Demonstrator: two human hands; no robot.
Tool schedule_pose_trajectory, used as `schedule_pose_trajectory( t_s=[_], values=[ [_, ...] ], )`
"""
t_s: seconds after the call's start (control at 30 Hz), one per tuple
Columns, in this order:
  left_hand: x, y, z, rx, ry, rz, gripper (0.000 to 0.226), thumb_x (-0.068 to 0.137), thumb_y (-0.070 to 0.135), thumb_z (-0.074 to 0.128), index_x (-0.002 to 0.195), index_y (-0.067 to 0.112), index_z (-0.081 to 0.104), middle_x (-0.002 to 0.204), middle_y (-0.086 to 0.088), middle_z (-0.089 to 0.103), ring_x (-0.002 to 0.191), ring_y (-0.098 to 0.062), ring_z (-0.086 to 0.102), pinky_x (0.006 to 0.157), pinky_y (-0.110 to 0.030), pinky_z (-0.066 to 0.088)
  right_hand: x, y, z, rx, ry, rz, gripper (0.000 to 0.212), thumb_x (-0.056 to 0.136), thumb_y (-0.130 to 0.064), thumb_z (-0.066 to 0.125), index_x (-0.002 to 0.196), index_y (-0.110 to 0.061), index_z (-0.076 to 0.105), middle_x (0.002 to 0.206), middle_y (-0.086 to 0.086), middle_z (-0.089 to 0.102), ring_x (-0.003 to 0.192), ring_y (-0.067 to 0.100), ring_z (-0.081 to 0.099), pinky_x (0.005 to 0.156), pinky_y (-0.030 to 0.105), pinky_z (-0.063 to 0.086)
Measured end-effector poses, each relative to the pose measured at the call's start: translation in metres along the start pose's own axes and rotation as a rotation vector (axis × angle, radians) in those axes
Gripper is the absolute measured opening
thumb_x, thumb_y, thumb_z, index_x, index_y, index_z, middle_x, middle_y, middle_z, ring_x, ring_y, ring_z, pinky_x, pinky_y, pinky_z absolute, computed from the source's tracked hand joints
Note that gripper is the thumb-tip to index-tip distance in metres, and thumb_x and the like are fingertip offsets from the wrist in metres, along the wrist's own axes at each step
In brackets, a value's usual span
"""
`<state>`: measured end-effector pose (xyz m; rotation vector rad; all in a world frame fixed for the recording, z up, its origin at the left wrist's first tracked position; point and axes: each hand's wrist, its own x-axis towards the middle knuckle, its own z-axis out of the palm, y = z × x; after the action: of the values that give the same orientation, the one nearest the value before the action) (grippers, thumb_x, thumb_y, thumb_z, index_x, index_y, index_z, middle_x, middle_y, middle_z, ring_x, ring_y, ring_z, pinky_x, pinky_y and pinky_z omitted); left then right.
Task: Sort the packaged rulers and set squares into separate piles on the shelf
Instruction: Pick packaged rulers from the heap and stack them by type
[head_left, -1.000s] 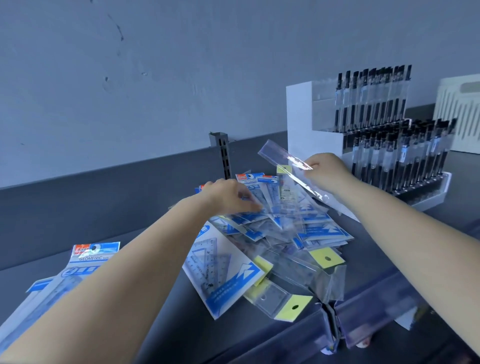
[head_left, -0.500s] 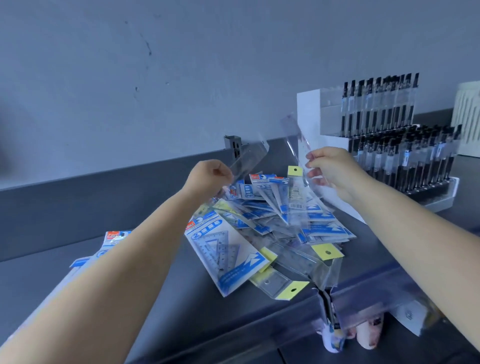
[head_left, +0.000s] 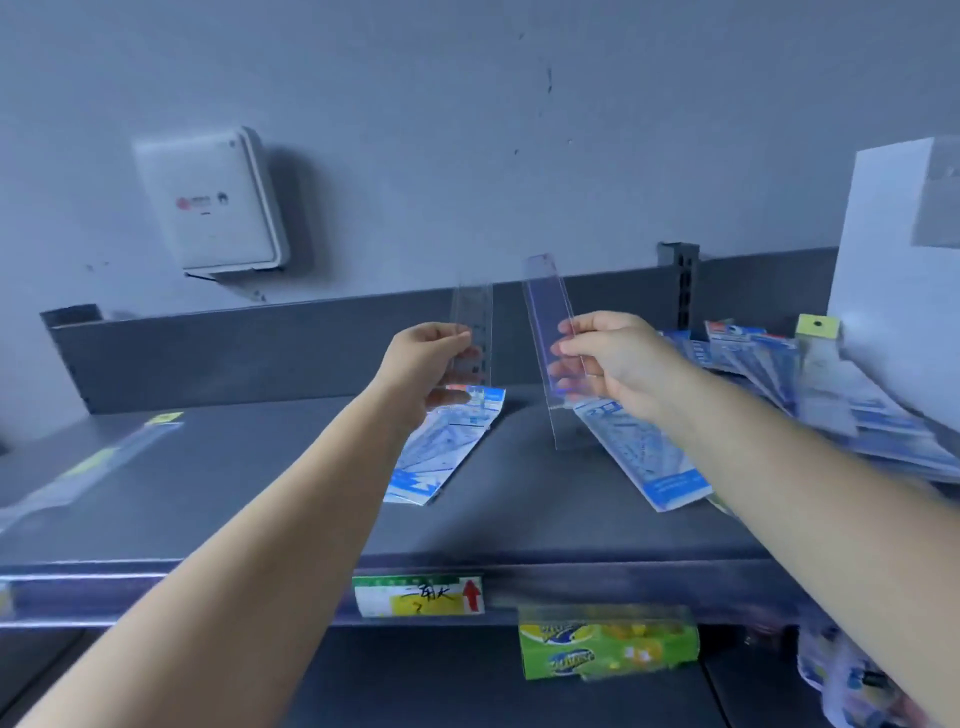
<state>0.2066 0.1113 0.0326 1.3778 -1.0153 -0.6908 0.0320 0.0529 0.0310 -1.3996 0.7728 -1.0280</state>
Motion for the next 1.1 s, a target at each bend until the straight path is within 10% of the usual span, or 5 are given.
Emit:
schedule_pose_trajectory(
  t_s=[0.77,0.9,1.1],
  values=[
    [0.024,-0.052,-0.376,0.236,0.264,-0.090,0.003,0.091,0.014,0.058,0.093,0.013,0.061,0.074,-0.001,0.064,0.043,-0.007,0.060,0.038,-0.014,0.042,0.048,0.037,0.386,-0.036,-0.322,0.147,0.020,0.087,0.009,0.054,0.102,-0.004,0.051,0.082,0.010,0.056,0.063,0.016,0.061,0.054,0.024,0.057],
    [0.041,-0.070,-0.414,0.360,0.247,-0.148,0.023,0.089,0.018,0.062,0.110,0.009,0.061,0.082,-0.005,0.061,0.067,-0.016,0.058,0.051,-0.021,0.047,0.059,0.041,0.435,0.021,-0.303,0.149,0.021,0.087,0.008,0.056,0.105,0.000,0.049,0.090,0.018,0.059,0.065,0.017,0.061,0.051,0.020,0.056],
    [0.055,-0.087,-0.443,0.495,0.319,-0.125,0.014,0.091,0.018,0.054,0.102,0.012,0.061,0.092,-0.007,0.055,0.082,-0.021,0.050,0.061,-0.026,0.038,0.079,0.053,0.457,-0.556,-0.261,0.120,0.031,0.088,-0.008,0.060,0.117,0.001,0.053,0.119,0.016,0.055,0.112,0.028,0.059,0.092,0.036,0.052]
  ],
)
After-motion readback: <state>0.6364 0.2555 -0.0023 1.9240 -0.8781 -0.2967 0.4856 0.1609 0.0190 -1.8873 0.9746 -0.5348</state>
